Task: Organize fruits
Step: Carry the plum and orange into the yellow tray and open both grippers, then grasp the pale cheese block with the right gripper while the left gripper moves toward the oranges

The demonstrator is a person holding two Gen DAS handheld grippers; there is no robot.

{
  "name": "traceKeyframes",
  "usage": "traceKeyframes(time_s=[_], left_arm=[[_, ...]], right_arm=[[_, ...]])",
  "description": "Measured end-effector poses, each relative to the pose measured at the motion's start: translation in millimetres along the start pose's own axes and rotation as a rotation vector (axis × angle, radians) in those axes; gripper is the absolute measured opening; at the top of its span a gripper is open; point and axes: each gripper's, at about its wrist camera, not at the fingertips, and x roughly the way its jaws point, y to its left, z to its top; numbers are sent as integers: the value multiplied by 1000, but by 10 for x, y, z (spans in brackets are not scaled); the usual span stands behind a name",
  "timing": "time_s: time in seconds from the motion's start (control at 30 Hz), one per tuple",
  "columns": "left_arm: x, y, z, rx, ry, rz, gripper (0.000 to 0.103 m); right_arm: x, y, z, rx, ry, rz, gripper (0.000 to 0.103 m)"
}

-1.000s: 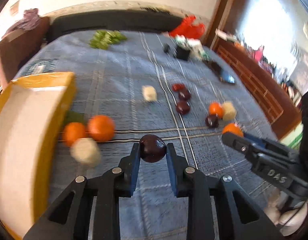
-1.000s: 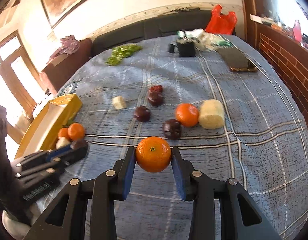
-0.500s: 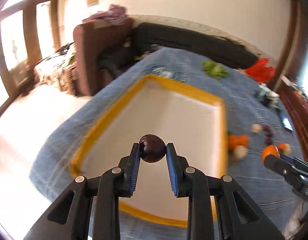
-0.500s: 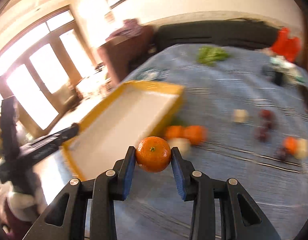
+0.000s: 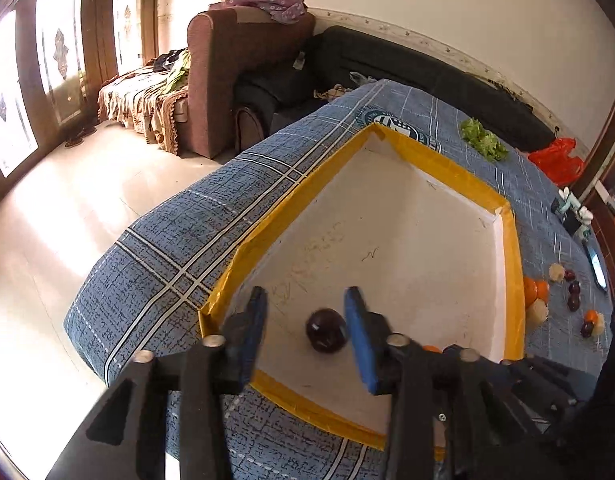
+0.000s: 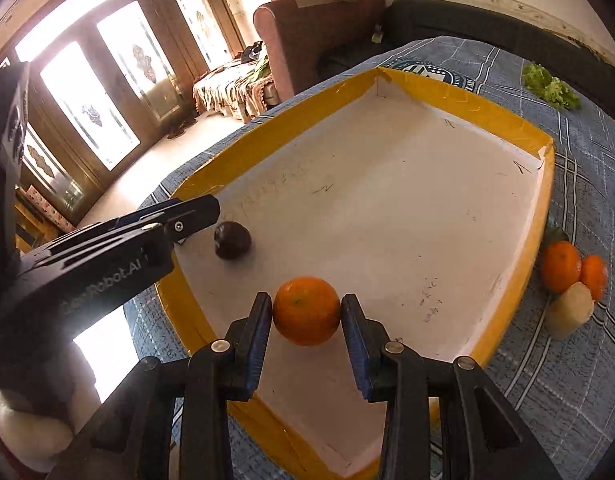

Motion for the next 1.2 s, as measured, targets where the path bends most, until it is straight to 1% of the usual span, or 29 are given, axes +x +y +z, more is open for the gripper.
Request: traceKeyframes(time_s=[0.03, 0.13, 0.17, 0.2, 0.23, 0.27, 0.3, 0.37, 0.4, 0.43, 0.5, 0.57, 0.63, 0.8, 0.83, 0.87, 0.9, 0.97, 1.03, 1.1, 1.13, 1.17, 1.2], left_arm=[[-38, -13, -10, -12, -11, 3, 55], [-141, -27, -47, -24, -38, -4, 57], [-183, -21, -64, -30, -47, -9, 58], [-229, -15, -73, -38, -57, -18, 59], [-293, -11, -86, -47, -71, -31, 62], [-350, -13, -101, -57, -85, -46, 65], [-377, -27, -111, -60, -94, -56, 66], [-429, -104, -125, -47, -114, -77, 67], [-428, -143, -126, -34, -121, -80, 67], [-417, -194, -131, -17, -126, -82, 68], [-378, -260, -138, -5, -119, -78, 68], [-333, -314, -134, -13, -102, -90, 68], [-336, -351, -138, -12, -94, -97, 68], [-416, -444, -152, 8, -107, -118, 68], [-421, -471, -158, 14, -107, -123, 69], [-419, -487, -163, 18, -105, -125, 69], [-414, -507, -169, 21, -102, -130, 69], [-409, -554, -186, 27, -95, -146, 69], [-409, -605, -206, 39, -92, -154, 69], [-412, -653, -218, 48, -87, -167, 69], [-416, -683, -224, 53, -86, -175, 69], [-417, -699, -234, 58, -85, -182, 69], [-423, -727, -247, 64, -83, -190, 69]], right_arm=[[-6, 11, -9, 0, -2, 6, 42], [-190, -17, 5, 4, -31, 21, 43], [-312, -73, 30, 14, -54, 28, 44], [-437, -165, 64, 30, -78, 37, 47], [-604, -328, 72, 62, -115, 40, 49], [-741, -464, 82, 90, -144, 24, 53], [-849, -633, 87, 122, -172, -8, 55], [-1018, -984, 61, 176, -206, -95, 55], [-1047, -1159, 43, 200, -203, -143, 55], [-1056, -1348, 3, 234, -192, -185, 55], [-1023, -1545, -47, 265, -174, -201, 56], [-943, -1671, -74, 281, -152, -212, 56], [-848, -1733, -53, 279, -140, -215, 56], [-566, -1729, 113, 238, -128, -264, 56], [-532, -1713, 136, 220, -130, -282, 61], [-489, -1690, 149, 204, -124, -296, 76], [-442, -1665, 155, 192, -107, -302, 85], [-395, -1668, 122, 162, -72, -348, 85], [-436, -1689, 57, 157, -43, -319, 81], [-535, -1741, -43, 179, -19, -272, 55], [-591, -1778, -105, 197, -6, -267, 51], [-646, -1822, -145, 214, -11, -268, 51], [-706, -1867, -206, 229, -1, -298, 51]])
